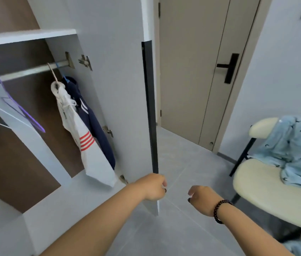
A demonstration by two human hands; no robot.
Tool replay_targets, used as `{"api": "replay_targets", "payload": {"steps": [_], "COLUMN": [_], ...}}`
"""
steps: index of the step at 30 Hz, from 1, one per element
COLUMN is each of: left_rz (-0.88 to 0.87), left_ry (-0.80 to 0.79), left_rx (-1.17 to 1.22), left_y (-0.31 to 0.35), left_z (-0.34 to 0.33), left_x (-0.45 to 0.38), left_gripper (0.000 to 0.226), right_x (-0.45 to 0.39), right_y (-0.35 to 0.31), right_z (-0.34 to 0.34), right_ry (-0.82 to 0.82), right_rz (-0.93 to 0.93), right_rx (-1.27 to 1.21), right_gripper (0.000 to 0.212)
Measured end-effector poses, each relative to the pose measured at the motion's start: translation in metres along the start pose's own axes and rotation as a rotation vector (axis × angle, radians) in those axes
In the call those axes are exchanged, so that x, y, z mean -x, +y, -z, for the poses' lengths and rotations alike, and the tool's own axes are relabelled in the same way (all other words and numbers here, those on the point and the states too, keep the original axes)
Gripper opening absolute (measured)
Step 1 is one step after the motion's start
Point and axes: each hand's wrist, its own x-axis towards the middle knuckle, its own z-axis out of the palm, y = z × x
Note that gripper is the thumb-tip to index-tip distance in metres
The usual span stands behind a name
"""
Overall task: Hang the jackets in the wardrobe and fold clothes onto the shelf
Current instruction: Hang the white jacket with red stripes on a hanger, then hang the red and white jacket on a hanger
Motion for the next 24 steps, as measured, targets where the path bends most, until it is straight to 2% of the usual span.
{"api": "replay_targets", "payload": {"steps": [8,14,24], "left_rz": [-0.090,-0.169,-0.267], "left_ry": [-0.046,-0.049,-0.147], "left_rx": [0.069,0.131,0.222], "left_y": [0.151,0.253,0.360], "left_z": [-0.050,-0.079,-0.097], "left_x": [-0.068,-0.110,-0.173], "left_gripper": [0.032,0.030,0.027], "right_x": [0.049,0.075,0.068], "right_y": [0.157,0.258,0.369], "right_z": [0.068,0.115,0.144], "right_ry": [0.051,0.122,0.140], "right_rz": [-0.071,-0.140,-0.249], "right_rx": [-0.088,-0.123,-0.260], "right_gripper": [0.021,0.026,0.025]}}
